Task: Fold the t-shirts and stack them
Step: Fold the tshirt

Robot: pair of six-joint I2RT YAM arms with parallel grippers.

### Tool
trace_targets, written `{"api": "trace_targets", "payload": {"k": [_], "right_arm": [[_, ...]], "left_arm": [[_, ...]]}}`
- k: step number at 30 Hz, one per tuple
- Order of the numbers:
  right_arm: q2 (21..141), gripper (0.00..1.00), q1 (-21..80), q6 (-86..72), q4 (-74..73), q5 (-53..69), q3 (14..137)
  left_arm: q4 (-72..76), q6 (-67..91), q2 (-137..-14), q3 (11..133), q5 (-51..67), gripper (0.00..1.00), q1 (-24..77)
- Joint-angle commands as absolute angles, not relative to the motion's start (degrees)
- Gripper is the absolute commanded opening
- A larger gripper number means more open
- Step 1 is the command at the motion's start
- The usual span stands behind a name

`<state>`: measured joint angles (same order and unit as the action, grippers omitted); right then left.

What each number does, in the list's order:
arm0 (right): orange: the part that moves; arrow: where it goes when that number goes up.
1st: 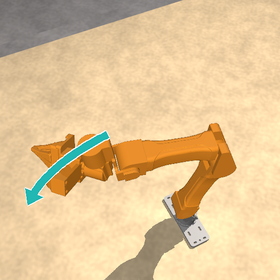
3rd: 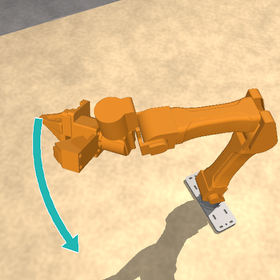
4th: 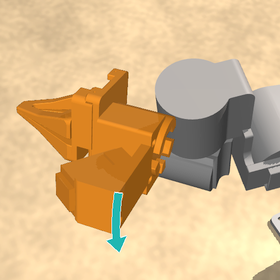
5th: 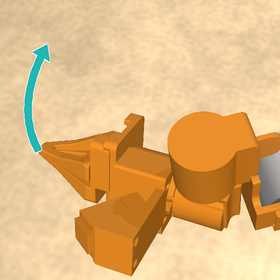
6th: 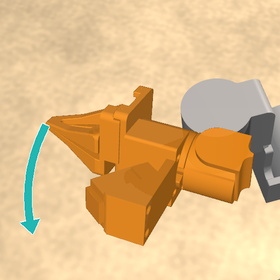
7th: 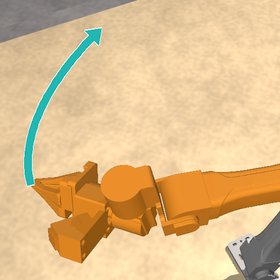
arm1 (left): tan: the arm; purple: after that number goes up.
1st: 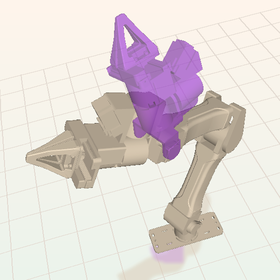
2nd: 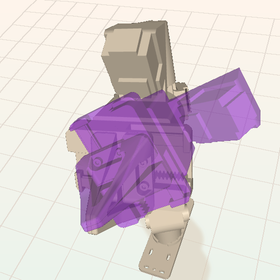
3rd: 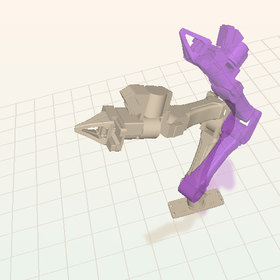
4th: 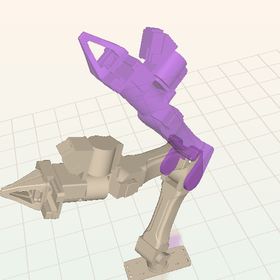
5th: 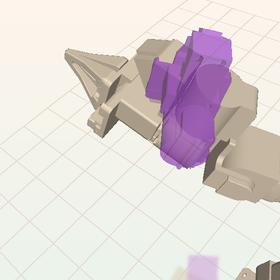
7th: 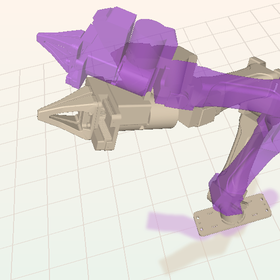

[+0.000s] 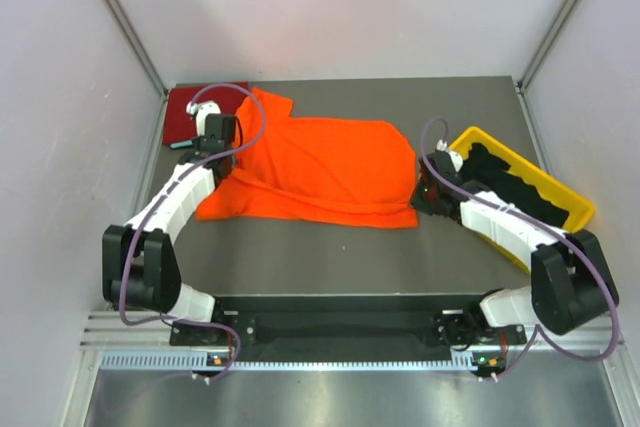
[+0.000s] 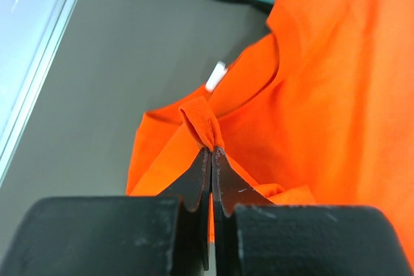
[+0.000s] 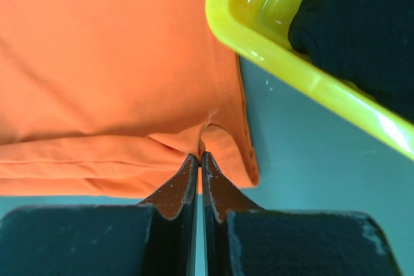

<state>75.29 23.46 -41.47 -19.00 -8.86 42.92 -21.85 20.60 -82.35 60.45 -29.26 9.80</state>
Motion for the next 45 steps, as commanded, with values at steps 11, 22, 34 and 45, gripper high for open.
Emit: {"api": "trace_targets", "payload": {"k": [11, 22, 34, 45], "right_arm": [[78.66, 0.00, 22.59, -40.43, -20.21, -16.70, 47.55], [81.30, 0.00, 22.32, -39.55, -17.84, -16.09, 49.30], [84.28, 0.00, 21.97, -38.67, -17.40, -16.70, 51.59], [87.54, 0.02, 21.45, -36.83, -18.45, -17.66, 56.51]], "left_arm": [[-17.22, 17.75, -90.61, 68.37, -31.73, 0.00, 9.58], [-17.14, 16.00, -95.00, 71.19, -33.66, 0.00, 9.49], [-16.08, 15.29, -97.91, 74.08, -35.07, 0.00, 9.32], [-20.21, 17.05, -102.30, 78.40, -37.26, 0.00, 9.32]]}}
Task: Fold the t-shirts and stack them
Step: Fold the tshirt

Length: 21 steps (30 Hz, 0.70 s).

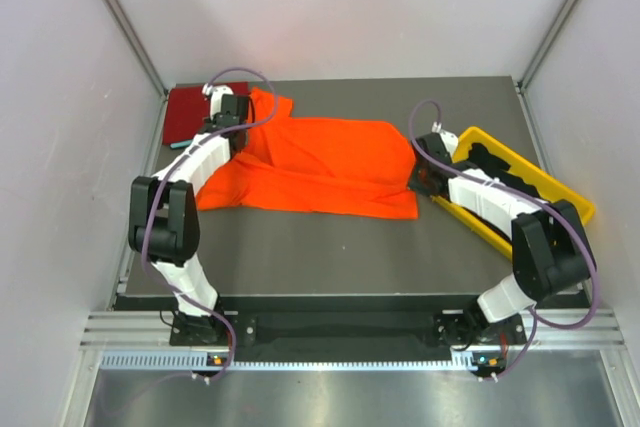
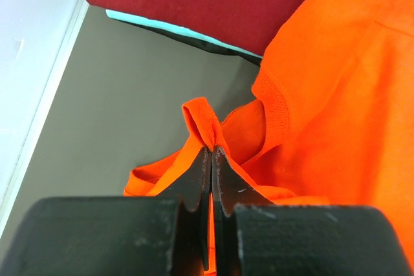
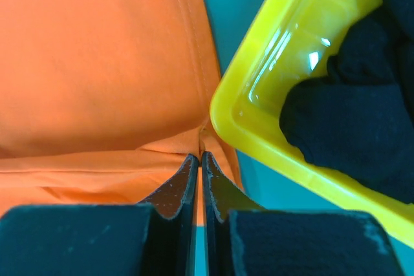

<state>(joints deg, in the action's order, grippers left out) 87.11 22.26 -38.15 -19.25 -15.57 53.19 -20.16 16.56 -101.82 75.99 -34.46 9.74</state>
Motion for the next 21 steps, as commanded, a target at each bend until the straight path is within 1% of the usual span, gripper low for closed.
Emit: {"api": "trace_targets", "payload": {"k": [1, 3, 4, 5, 7, 8, 9, 12, 14, 18, 20, 21], "right_arm": [[87.80, 0.04, 21.45, -36.83, -19.07, -17.84, 56.69], [87.80, 0.13, 21.18, -37.00, -20.21, -18.10, 58.00], [87.28, 0.18, 21.27, -37.09, -22.13, -18.11, 58.62], [86.84, 0.27, 21.27, -37.09, -24.58, -18.11, 59.67], [85.09, 0.33, 21.36, -37.87, -27.23, -17.58, 60.47], [84.30, 0.36, 21.53, -38.66, -28.46, -17.32, 60.21], [83.24, 0.36, 21.71, -39.45, -29.78, -16.79, 59.60], [77.89, 0.36, 22.76, -44.45, -29.10, -12.59, 54.77], [76.38, 0.34, 23.90, -46.92, -27.08, -11.43, 50.20], [73.74, 0.34, 26.10, -53.24, -24.18, -12.22, 44.66], [73.74, 0.35, 26.89, -54.66, -22.60, -11.95, 42.89], [74.35, 0.35, 27.24, -55.54, -22.41, -12.13, 42.80]], "left_arm": [[-20.74, 17.22, -102.48, 79.18, -37.53, 0.00, 9.32], [-22.40, 17.67, -103.09, 80.67, -37.79, 0.05, 9.40], [-24.41, 17.75, -103.18, 82.16, -37.97, 0.09, 9.67], [-26.09, 17.93, -102.84, 83.48, -38.49, 0.14, 9.84], [-27.50, 17.93, -101.87, 84.63, -37.54, 0.24, 9.93], [-28.47, 18.45, -100.56, 85.07, -36.66, 0.34, 9.93], [-29.09, 18.63, -99.68, 85.43, -33.78, 0.50, 9.93], [-31.64, 20.04, -95.81, 84.03, -29.55, 0.50, 9.93], [-31.55, 20.21, -92.13, 82.19, -26.65, 0.50, 9.93], [-31.73, 21.35, -86.32, 74.12, -16.20, 0.50, 9.32], [-31.12, 23.81, -82.89, 70.51, -14.25, 0.50, 8.62], [-30.68, 24.60, -81.66, 66.57, -12.67, 0.50, 7.05]]}}
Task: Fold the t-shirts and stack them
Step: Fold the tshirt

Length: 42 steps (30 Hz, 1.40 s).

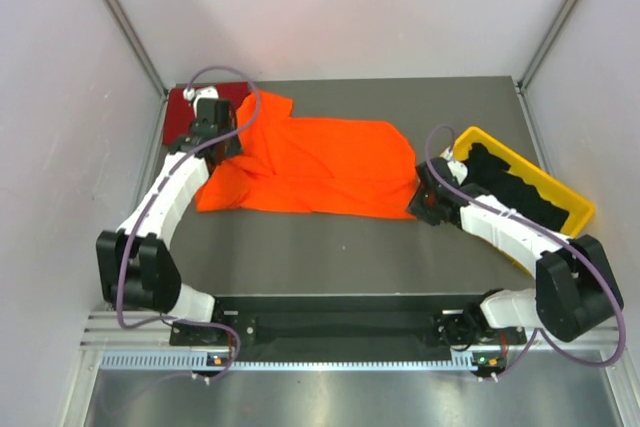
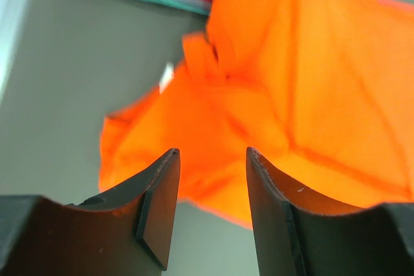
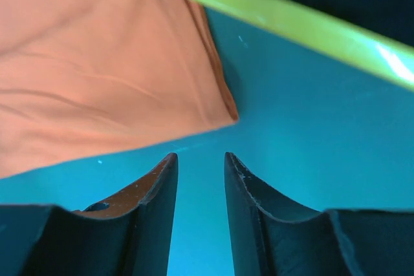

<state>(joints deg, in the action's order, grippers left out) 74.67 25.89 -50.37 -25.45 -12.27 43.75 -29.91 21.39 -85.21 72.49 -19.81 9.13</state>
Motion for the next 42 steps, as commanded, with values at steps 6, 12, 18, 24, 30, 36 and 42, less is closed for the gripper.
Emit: {"api": "trace_targets", "payload": {"k": [6, 12, 18, 24, 30, 36, 42], "right_arm": [[76.55, 0.39, 29.18, -58.79, -21.62, -16.78, 42.98], [80.32, 0.41, 29.71, -62.39, -20.22, -18.98, 41.49], [83.84, 0.41, 29.88, -62.32, -19.77, -20.74, 41.84], [84.11, 0.41, 29.88, -61.35, -21.18, -21.62, 41.40], [84.20, 0.38, 29.79, -60.47, -19.25, -22.15, 40.52], [84.81, 0.25, 29.88, -59.42, -18.02, -22.59, 40.43], [83.33, 0.00, 29.79, -56.87, -19.07, -24.61, 40.69]], "left_arm": [[-27.08, 30.84, -76.29, 55.13, 3.76, 0.50, -8.31], [-26.46, 31.73, -73.22, 51.52, 0.89, 0.57, -10.90], [-24.61, 35.59, -73.04, 48.26, -4.65, 0.59, -11.34], [-26.46, 41.04, -78.83, 48.08, -8.00, 0.59, -11.34], [-20.49, 44.12, -79.45, 45.44, -7.91, 0.59, -11.34], [-19.34, 43.07, -82.09, 46.23, -11.77, 0.56, -11.34], [-18.63, 40.87, -82.97, 47.99, -16.34, 0.45, -11.34]]}}
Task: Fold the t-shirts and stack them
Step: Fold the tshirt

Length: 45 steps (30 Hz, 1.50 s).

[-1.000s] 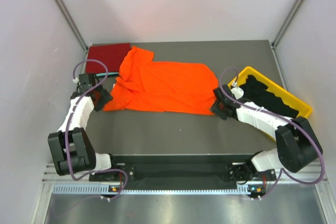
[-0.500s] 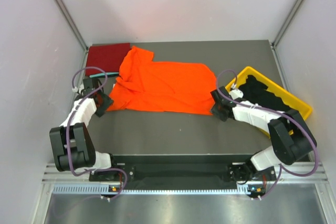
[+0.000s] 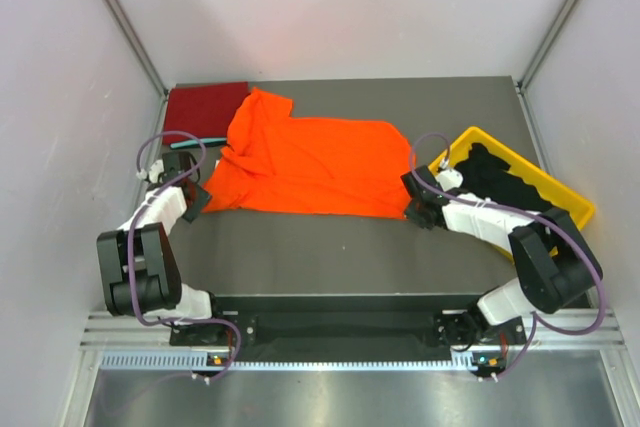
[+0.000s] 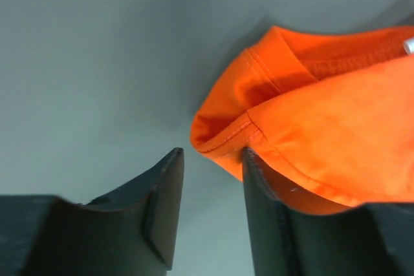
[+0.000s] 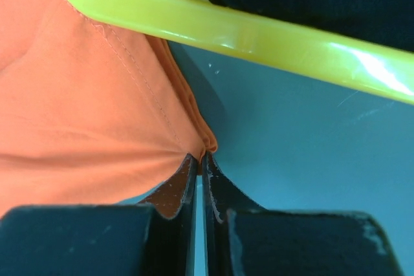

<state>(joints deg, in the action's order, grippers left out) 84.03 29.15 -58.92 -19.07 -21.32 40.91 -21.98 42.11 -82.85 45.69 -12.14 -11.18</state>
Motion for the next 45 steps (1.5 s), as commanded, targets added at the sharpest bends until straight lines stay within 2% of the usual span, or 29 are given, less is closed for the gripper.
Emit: {"api": "trace_targets", "payload": {"k": [1, 3, 4, 6, 10, 17, 19, 21, 22, 24, 28, 36, 45], "right_arm": [[82.97, 0.00, 29.79, -56.52, -19.16, -25.13, 40.43], [81.66, 0.00, 29.79, -54.94, -18.99, -25.22, 40.17], [81.22, 0.00, 29.79, -54.24, -18.72, -24.96, 39.91], [79.81, 0.00, 29.79, -51.08, -16.71, -23.65, 39.47], [78.40, 0.00, 29.79, -46.24, -15.03, -19.43, 38.32], [74.80, 0.00, 29.80, -43.33, -15.47, -18.81, 35.33], [74.36, 0.00, 29.88, -43.59, -14.51, -17.41, 34.46], [74.44, 0.00, 29.80, -44.03, -13.98, -16.44, 33.84], [74.36, 0.00, 29.79, -44.12, -13.63, -16.26, 33.75], [74.53, 0.00, 29.88, -44.30, -13.45, -16.00, 33.49], [73.57, 0.00, 29.88, -44.21, -13.01, -15.73, 32.96], [74.09, 0.00, 29.80, -43.59, -12.04, -14.94, 33.49], [74.44, 0.00, 29.79, -42.80, -11.95, -14.76, 33.92]], "left_arm": [[-18.46, 40.43, -82.97, 48.25, -16.61, 0.36, -11.34], [-17.67, 40.08, -83.23, 48.43, -16.44, 0.24, -11.43], [-17.67, 39.56, -83.58, 48.51, -15.91, 0.12, -11.43], [-18.01, 39.03, -83.93, 49.30, -15.65, 0.02, -11.42], [-19.33, 37.88, -82.89, 50.10, -17.48, 0.00, -11.34], [-22.67, 35.60, -79.10, 50.97, -20.14, 0.00, -11.34], [-23.20, 34.89, -77.88, 51.33, -18.90, 0.13, -11.43], [-22.68, 36.29, -76.73, 49.58, -16.19, 0.40, -11.60], [-22.24, 36.91, -75.68, 47.57, -14.34, 0.43, -12.21], [-19.70, 37.70, -74.54, 45.45, -6.29, 0.45, -15.98], [-17.49, 37.88, -75.06, 43.68, 1.91, 0.45, -21.09], [-14.68, 38.32, -78.66, 43.33, 6.59, 0.44, -22.32], [-12.66, 35.43, -84.27, 45.08, 2.81, 0.43, -22.32]]}}
